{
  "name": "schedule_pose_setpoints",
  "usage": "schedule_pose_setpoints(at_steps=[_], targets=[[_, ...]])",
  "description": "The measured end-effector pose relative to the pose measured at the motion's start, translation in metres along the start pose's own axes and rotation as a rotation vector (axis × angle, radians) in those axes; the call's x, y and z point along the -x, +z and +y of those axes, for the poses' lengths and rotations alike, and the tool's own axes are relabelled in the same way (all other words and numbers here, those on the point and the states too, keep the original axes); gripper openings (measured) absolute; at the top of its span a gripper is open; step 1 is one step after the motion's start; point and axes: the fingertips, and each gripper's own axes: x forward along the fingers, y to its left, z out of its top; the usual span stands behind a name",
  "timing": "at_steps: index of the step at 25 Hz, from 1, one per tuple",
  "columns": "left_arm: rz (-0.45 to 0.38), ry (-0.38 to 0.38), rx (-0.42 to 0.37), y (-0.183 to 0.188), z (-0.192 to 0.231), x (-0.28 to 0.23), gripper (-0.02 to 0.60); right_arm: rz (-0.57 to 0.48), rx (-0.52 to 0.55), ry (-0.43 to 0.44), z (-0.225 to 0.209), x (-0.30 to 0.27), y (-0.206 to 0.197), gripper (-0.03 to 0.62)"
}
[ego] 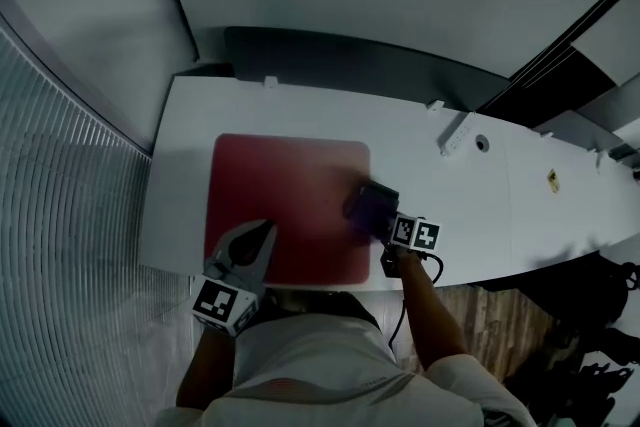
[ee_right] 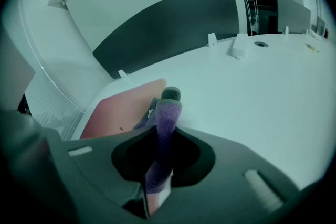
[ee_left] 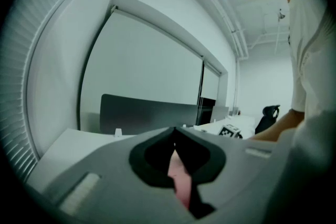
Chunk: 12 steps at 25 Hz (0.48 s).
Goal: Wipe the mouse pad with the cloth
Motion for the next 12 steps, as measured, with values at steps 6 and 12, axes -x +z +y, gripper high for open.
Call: schedule_pose_setpoints(at_steps=[6,12], targets=[[-0.013,0.01,-0.001,0.003,-0.004,-0.004,0.0,-0.081,0.08,0.008,0.007,0.034,0.011,0.049],[-0.035,0.063,0.012,0.004,0.014,0.018,0.0,-0.145,0.091,0.244,0.098,0.058,0.016,0.049]])
